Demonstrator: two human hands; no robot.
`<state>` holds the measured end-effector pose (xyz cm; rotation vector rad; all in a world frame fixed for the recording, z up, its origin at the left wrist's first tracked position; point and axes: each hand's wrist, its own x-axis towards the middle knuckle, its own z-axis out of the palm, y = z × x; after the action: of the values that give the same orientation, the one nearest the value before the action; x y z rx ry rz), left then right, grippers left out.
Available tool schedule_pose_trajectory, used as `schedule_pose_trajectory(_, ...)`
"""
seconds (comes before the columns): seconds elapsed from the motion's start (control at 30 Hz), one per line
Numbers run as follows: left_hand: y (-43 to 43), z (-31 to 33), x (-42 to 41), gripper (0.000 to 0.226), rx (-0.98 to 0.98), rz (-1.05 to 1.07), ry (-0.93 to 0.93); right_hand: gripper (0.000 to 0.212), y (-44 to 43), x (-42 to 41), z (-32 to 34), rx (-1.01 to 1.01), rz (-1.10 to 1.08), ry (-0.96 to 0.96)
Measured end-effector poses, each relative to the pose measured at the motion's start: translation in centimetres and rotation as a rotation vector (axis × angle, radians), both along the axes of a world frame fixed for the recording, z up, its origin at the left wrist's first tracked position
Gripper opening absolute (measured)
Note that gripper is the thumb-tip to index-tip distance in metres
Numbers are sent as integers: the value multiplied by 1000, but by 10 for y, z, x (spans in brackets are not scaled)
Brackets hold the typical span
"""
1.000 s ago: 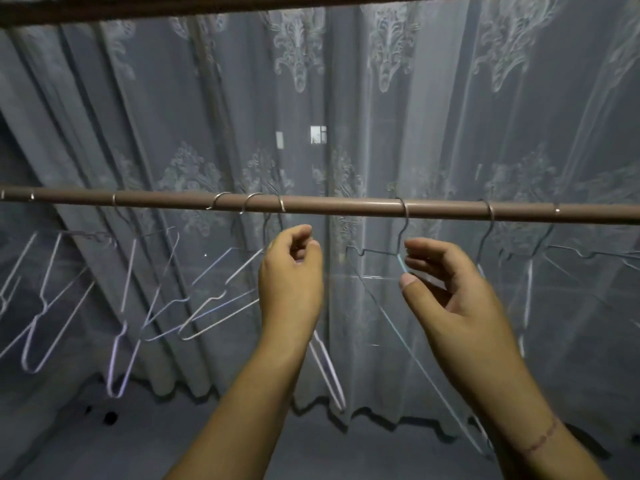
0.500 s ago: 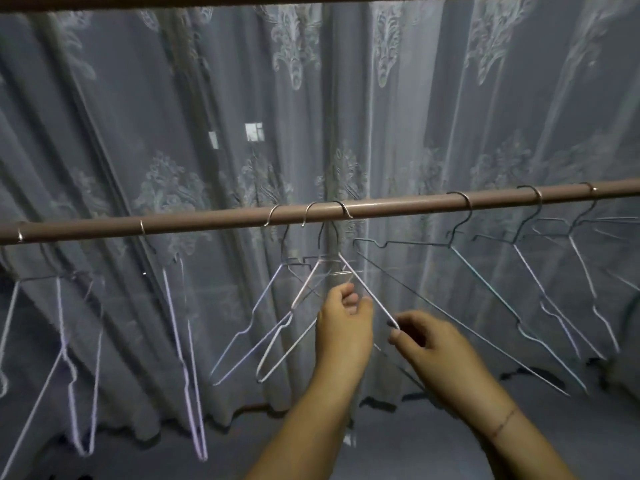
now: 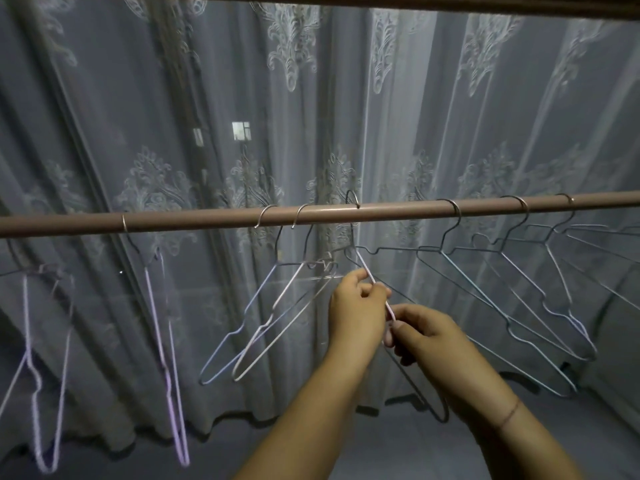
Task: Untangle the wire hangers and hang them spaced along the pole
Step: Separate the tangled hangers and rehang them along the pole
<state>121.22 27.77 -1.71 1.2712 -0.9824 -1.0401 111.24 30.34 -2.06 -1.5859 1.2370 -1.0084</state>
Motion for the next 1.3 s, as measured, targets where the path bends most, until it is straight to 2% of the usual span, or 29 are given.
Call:
schedule_pose_trajectory(0.13, -17, 10, 0, 31, 1, 4, -14, 29, -14, 6, 11, -16, -19, -49)
schedule_pose_trajectory(0.3, -24, 8, 0, 18, 72, -48, 5, 27, -20, 7, 0, 21, -44, -15)
schedule_pose_trajectory(0.53, -11, -52, 8, 28, 253, -11, -14, 19, -24, -14, -50, 143, -156, -29)
schedule_pose_trajectory(0.67, 3, -97, 20, 25, 347, -29, -135, 15, -31, -28, -79, 112, -190, 113)
schedule_pose_trajectory(0.8, 17, -129, 31, 24, 409, -81, -312, 47, -28, -35, -103, 90, -36, 286)
schedule_pose_trajectory(0.9, 22, -137, 40, 38, 402, -111, -400, 59, -23, -41, -118, 71, 43, 525)
schedule_pose_trajectory(1.03, 24, -139, 47, 40, 365, -161, -494, 48, -17, -47, -130, 88, 82, 663)
schedule_pose_trajectory(1.1, 19, -143, 48, 38, 349, -163, -542, 35, -15, -50, -132, 115, 78, 647)
schedule_pose_trajectory(1.17, 13, -146, 51, 41, 323, -153, -560, 12, -13, -52, -130, 110, 87, 622)
schedule_pose_trajectory(1.23, 10, -146, 50, 41, 306, -132, -607, 14, -10, -53, -129, 131, 85, 508)
schedule_pose_trajectory(1.3, 11, -143, 47, 24, 258, -28, -707, 14, -5, -54, -128, 185, 52, 301)
